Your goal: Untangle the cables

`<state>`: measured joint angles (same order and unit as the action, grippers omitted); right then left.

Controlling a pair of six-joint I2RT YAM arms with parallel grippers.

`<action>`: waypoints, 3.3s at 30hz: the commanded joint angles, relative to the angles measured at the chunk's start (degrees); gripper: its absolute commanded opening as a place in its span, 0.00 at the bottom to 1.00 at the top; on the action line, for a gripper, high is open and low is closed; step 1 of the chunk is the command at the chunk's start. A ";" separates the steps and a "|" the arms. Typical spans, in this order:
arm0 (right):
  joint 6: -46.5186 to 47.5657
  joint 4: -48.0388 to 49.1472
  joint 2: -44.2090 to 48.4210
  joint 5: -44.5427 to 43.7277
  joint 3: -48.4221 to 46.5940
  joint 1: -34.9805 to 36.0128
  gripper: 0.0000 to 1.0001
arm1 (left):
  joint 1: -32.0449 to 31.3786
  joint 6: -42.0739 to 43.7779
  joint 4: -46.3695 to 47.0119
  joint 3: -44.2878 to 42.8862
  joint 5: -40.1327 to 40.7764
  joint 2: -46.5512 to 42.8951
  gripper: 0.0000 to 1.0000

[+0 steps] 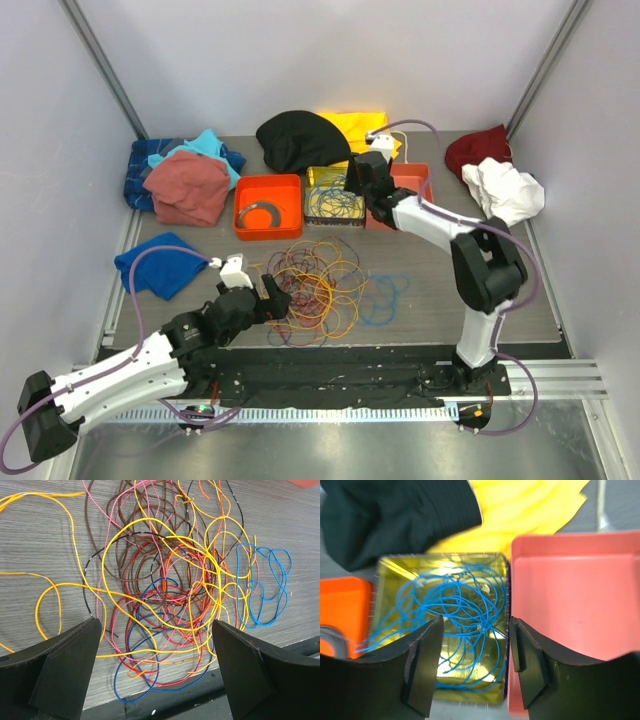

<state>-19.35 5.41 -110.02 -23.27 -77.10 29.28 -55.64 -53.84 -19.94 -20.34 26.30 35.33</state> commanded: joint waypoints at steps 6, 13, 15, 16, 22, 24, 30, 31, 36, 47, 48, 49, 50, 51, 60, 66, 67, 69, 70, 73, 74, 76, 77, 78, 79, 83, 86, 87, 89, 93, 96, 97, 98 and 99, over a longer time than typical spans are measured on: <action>-2.44 4.00 21.76 -6.09 11.26 1.75 0.63 | 0.00 1.55 3.94 -1.37 0.15 0.26 0.98; -8.15 5.84 36.61 0.85 30.47 3.33 0.54 | -0.08 4.97 4.03 -5.41 3.48 2.20 0.99; -10.51 5.49 41.19 1.73 34.80 4.73 0.52 | 0.00 5.76 4.82 -6.73 4.63 2.90 1.00; -11.14 5.05 42.68 2.43 38.39 5.52 0.51 | 0.00 6.81 5.87 -7.17 4.98 4.38 0.99; -13.78 3.03 50.42 0.77 46.77 16.41 0.44 | 1.67 8.14 5.97 -14.19 4.91 16.84 1.00; -15.00 1.98 52.61 -0.11 47.74 18.35 0.42 | 3.77 7.88 6.14 -16.83 2.80 20.03 0.97; -16.06 -1.19 57.19 1.82 51.34 20.73 0.39 | 8.08 5.33 4.75 -19.74 -3.10 25.49 0.86; -16.15 -1.10 58.50 2.26 52.57 20.82 0.38 | 8.61 4.98 3.52 -19.74 -3.10 25.31 0.85; -16.85 -1.28 60.53 3.23 55.12 20.91 0.37 | 12.55 1.91 -5.09 -17.46 2.96 16.73 0.85; -15.54 1.53 57.55 4.37 55.30 21.00 0.36 | 29.52 -1.08 -9.41 -13.76 -4.68 17.74 0.91; -15.63 1.53 57.55 4.37 55.39 21.00 0.37 | 30.32 -1.52 -8.98 -13.59 -5.29 18.97 0.91; -15.63 1.53 57.63 4.54 55.48 20.91 0.37 | 31.11 -2.22 -8.45 -13.41 -6.60 21.42 0.91; -15.71 1.62 57.81 4.46 55.57 21.00 0.37 | 32.59 -2.58 -6.70 -12.72 -7.31 22.40 0.91; -15.89 1.62 58.24 4.46 55.92 20.91 0.36 | 33.22 -2.67 -5.90 -12.54 -8.36 23.54 0.91; -16.42 -0.31 61.94 2.97 58.20 21.00 0.36 | 37.36 -3.81 -2.12 -10.60 -10.57 31.73 0.80; -15.98 -0.40 62.29 2.70 58.29 21.00 0.35 | 37.36 -1.80 -3.95 -11.04 -9.52 20.17 0.25; -15.89 -0.49 62.21 2.79 58.20 20.91 0.34 | 37.36 -1.53 -5.70 -12.43 -9.17 17.34 0.04; -15.80 -0.14 61.94 2.88 57.94 20.91 0.33 | 37.18 -0.57 -6.33 -14.02 -9.17 9.63 0.00; -15.63 -0.05 61.77 2.96 57.85 20.91 0.33 | 37.09 -0.21 -6.33 -15.07 -9.25 7.58 0.00; -14.84 0.04 60.98 2.96 56.63 20.91 0.33 | 36.92 1.28 -6.07 -21.13 -11.71 4.39 0.00; -14.66 -0.31 60.71 3.05 55.58 21.00 0.33 | 36.83 1.63 -5.90 -24.89 -12.67 4.57 0.00; -13.87 -1.01 60.27 3.23 54.17 21.00 0.32 | 36.04 2.69 -5.11 -27.99 -16.45 5.97 0.00; -13.52 -1.28 60.18 3.58 53.20 21.00 0.32 | 35.43 2.95 -4.84 -31.13 -16.81 6.59 0.00; -13.34 -1.19 60.10 3.75 52.85 21.00 0.32 | 34.73 3.39 -4.84 -32.30 -16.81 7.11 0.00; -13.08 -1.28 59.92 4.02 52.49 20.91 0.33 | 33.15 4.53 -4.93 -33.61 -16.12 8.69 0.00; -13.25 -2.07 59.30 4.55 51.08 21.00 0.37 | 32.08 6.74 -12.36 -35.38 -16.72 16.06 0.40; -13.87 -1.72 60.01 4.37 52.22 21.00 0.37 | 32.08 4.38 -18.54 -32.85 -16.29 22.47 0.83; -14.04 -1.63 60.18 4.28 52.58 20.91 0.37 | 32.08 3.84 -18.81 -29.36 -16.37 22.85 0.90; -14.22 -1.72 60.97 3.93 53.54 21.00 0.37 | 32.08 1.22 -16.37 -24.25 -15.07 20.50 1.00; -14.05 -1.72 61.76 3.14 55.13 21.00 0.37 | 32.17 -1.26 -9.77 -15.53 -11.37 16.35 1.00; -13.26 -1.89 61.15 2.79 55.30 20.91 0.37 | 32.17 -0.30 -8.62 -14.99 -9.87 19.05 1.00; -13.08 -1.81 60.80 2.70 55.30 21.00 0.37 | 32.17 -0.04 -7.92 -14.91 -9.61 20.20 1.00; -13.08 -1.63 60.36 2.79 55.30 20.91 0.37 | 32.17 0.05 -7.74 -14.82 -9.08 21.26 0.99; -12.99 -1.54 60.10 2.79 55.30 21.00 0.37 | 32.17 0.23 -7.39 -14.64 -8.64 23.45 0.99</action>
<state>-33.19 2.28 -49.25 -19.16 -21.71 49.93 -23.51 -53.63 -31.90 -33.65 14.20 54.89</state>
